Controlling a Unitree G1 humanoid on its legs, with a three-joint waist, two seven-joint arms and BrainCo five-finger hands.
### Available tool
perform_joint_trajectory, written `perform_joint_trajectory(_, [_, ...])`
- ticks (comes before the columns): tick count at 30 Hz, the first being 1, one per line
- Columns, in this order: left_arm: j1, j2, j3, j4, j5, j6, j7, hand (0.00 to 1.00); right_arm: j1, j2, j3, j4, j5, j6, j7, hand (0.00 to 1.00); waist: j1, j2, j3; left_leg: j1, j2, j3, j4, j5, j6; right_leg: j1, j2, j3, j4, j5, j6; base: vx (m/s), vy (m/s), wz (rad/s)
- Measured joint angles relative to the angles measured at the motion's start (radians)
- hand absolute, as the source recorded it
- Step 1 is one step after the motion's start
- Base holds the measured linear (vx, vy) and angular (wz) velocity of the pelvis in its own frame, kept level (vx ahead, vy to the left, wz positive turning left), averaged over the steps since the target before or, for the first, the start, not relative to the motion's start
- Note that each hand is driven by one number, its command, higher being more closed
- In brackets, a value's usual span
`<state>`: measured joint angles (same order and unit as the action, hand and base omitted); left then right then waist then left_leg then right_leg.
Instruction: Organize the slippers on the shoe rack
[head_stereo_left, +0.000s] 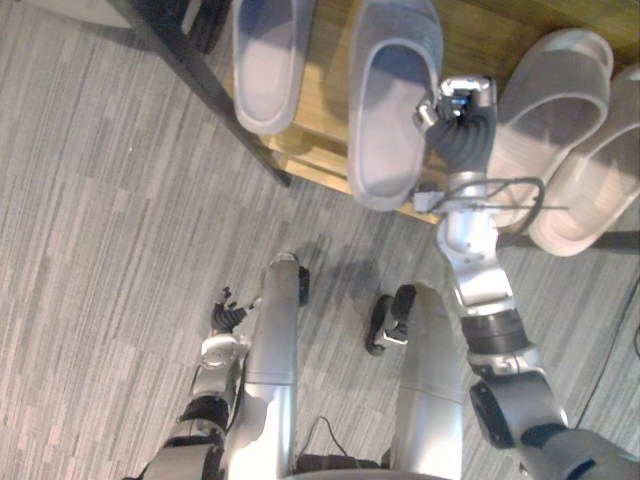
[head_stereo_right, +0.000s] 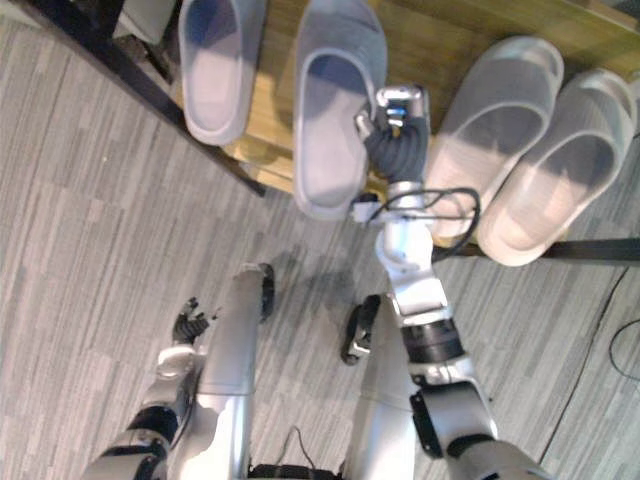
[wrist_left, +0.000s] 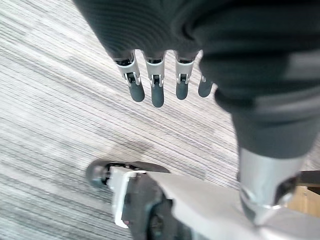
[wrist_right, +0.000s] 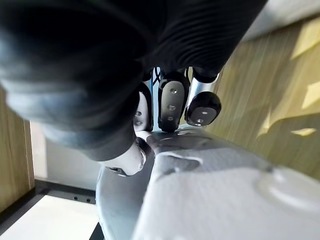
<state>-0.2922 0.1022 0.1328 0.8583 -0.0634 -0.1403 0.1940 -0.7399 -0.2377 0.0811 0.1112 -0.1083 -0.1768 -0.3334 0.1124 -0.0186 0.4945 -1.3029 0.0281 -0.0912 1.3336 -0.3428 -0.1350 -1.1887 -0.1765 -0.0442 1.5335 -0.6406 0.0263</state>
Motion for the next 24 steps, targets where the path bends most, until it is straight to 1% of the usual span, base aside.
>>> perform_joint_trajectory(3, [0.002, 0.003, -0.005, 0.000, -0.013, 0.000, 0.000, 0.00, -0.058, -0.001, -0.002, 0.074, 0.003, 0.001, -0.001, 1.00, 0.002, 0.001, -0.001, -0.005, 0.003, -0.002, 0.000, 0.000, 0.000, -0.002, 0.000, -0.002, 0.000, 0.000, -0.002, 0.00, 0.000, 0.00])
perform_joint_trajectory(5, [0.004, 0.005, -0.013, 0.000, -0.021, -0.002, 0.001, 0.00, -0.088, -0.002, -0.001, 0.106, 0.027, 0.001, -0.001, 1.00, 0.003, 0.001, -0.005, -0.010, 0.005, -0.002, 0.000, 0.001, -0.001, -0.008, 0.000, -0.002, 0.000, 0.000, -0.004, 0.00, 0.000, 0.00])
perform_joint_trajectory(7, [0.011, 0.007, -0.022, 0.000, -0.033, -0.003, 0.002, 0.00, -0.114, -0.005, -0.001, 0.117, 0.040, 0.001, -0.002, 1.00, 0.004, 0.001, -0.013, -0.026, 0.006, -0.002, 0.002, 0.002, -0.003, -0.024, 0.001, -0.003, 0.004, 0.005, -0.014, 0.00, 0.000, 0.00])
perform_joint_trajectory(10, [0.011, 0.010, -0.038, 0.000, -0.048, -0.004, 0.002, 0.00, -0.174, -0.007, -0.001, 0.189, 0.048, 0.002, -0.002, 1.00, 0.006, 0.006, -0.019, -0.037, 0.007, -0.001, 0.012, 0.002, -0.004, -0.035, 0.000, -0.006, 0.016, 0.001, -0.022, 0.00, -0.010, 0.02])
perform_joint_trajectory(11, [0.012, 0.011, -0.042, 0.002, -0.053, -0.005, 0.003, 0.00, -0.191, -0.009, -0.003, 0.217, 0.071, 0.003, -0.005, 0.00, 0.010, 0.005, -0.024, -0.042, 0.009, -0.006, 0.014, 0.003, -0.005, -0.035, -0.001, -0.011, 0.019, -0.002, -0.025, -0.01, -0.023, 0.05])
perform_joint_trajectory(15, [0.012, 0.011, -0.054, 0.011, -0.060, -0.006, 0.016, 0.00, -0.204, -0.007, -0.002, 0.254, 0.079, 0.007, -0.019, 0.00, 0.016, 0.005, -0.034, -0.043, 0.010, -0.007, 0.015, 0.003, -0.005, -0.037, -0.007, -0.016, 0.027, -0.006, -0.031, -0.01, -0.026, 0.06])
perform_joint_trajectory(17, [0.019, 0.010, -0.056, 0.025, -0.068, -0.006, 0.022, 0.00, -0.204, -0.006, -0.003, 0.285, 0.086, 0.008, -0.021, 0.00, 0.020, 0.006, -0.067, -0.062, 0.012, -0.009, 0.015, 0.003, -0.005, -0.053, -0.009, -0.020, 0.029, -0.006, -0.032, -0.01, -0.030, 0.04])
perform_joint_trajectory(19, [0.029, 0.010, -0.061, 0.030, -0.076, -0.007, 0.025, 0.00, -0.212, -0.005, -0.003, 0.303, 0.110, 0.010, -0.023, 0.00, 0.023, 0.006, -0.083, -0.063, 0.014, -0.009, 0.015, 0.007, -0.012, -0.056, -0.009, -0.022, 0.032, -0.007, -0.034, 0.00, 0.000, 0.00])
perform_joint_trajectory(24, [0.036, 0.010, -0.066, 0.038, -0.076, -0.008, 0.038, 0.00, -0.240, 0.001, -0.004, 0.304, 0.155, 0.008, -0.026, 0.00, 0.025, 0.006, -0.093, -0.059, 0.015, -0.011, 0.013, 0.008, -0.014, -0.052, -0.009, -0.024, 0.032, -0.007, -0.035, 0.00, 0.000, 0.00])
